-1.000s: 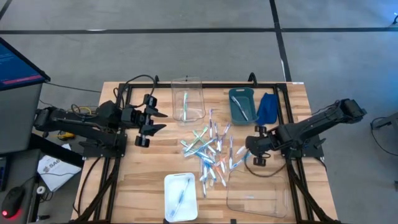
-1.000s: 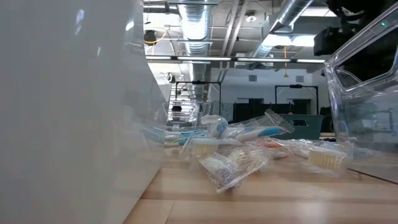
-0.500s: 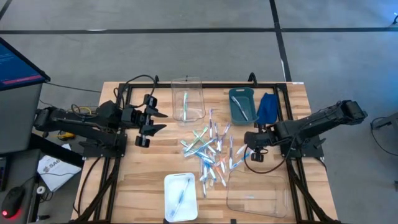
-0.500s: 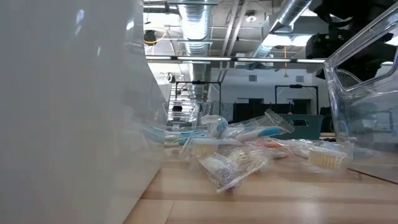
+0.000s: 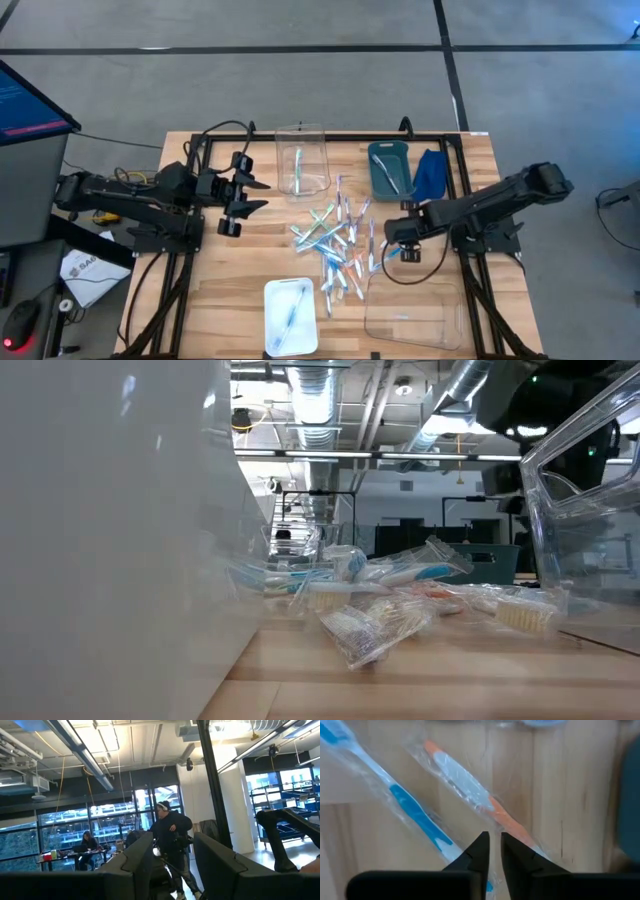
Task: Pick & Place Toothbrushes
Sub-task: Put the orange toothbrush into the bottom transparent bin
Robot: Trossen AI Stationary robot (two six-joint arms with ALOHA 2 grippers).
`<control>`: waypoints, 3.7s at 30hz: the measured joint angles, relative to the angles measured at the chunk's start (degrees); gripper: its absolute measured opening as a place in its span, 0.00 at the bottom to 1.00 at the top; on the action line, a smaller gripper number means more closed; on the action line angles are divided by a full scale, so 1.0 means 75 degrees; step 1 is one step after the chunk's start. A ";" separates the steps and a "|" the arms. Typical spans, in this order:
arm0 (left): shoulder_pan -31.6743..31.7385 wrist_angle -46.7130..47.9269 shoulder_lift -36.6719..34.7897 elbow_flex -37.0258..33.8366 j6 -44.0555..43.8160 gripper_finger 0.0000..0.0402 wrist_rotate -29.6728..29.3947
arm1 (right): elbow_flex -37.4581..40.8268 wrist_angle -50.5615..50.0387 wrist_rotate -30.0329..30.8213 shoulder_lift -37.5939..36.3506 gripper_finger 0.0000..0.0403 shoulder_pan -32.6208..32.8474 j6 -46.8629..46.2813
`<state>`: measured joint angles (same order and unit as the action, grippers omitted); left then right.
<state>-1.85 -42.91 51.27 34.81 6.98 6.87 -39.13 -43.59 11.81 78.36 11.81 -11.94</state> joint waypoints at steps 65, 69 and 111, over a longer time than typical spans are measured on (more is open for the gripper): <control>0.0000 0.0128 0.0003 0.0000 0.0001 0.34 -0.0172 | 0.0000 0.1133 0.0207 0.0538 0.47 -0.0093 0.1104; 0.0000 0.0128 0.0002 0.0000 0.0001 0.34 -0.0172 | 0.0000 0.1133 0.0207 0.0542 0.48 -0.0093 0.1109; 0.0000 0.0131 0.0003 0.0003 0.0000 0.34 -0.0169 | -0.0004 0.1159 -0.0131 0.1144 0.17 -0.0356 0.0640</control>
<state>-1.85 -41.93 51.29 34.83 6.98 5.61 -39.17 -34.89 10.83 86.94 9.15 -7.14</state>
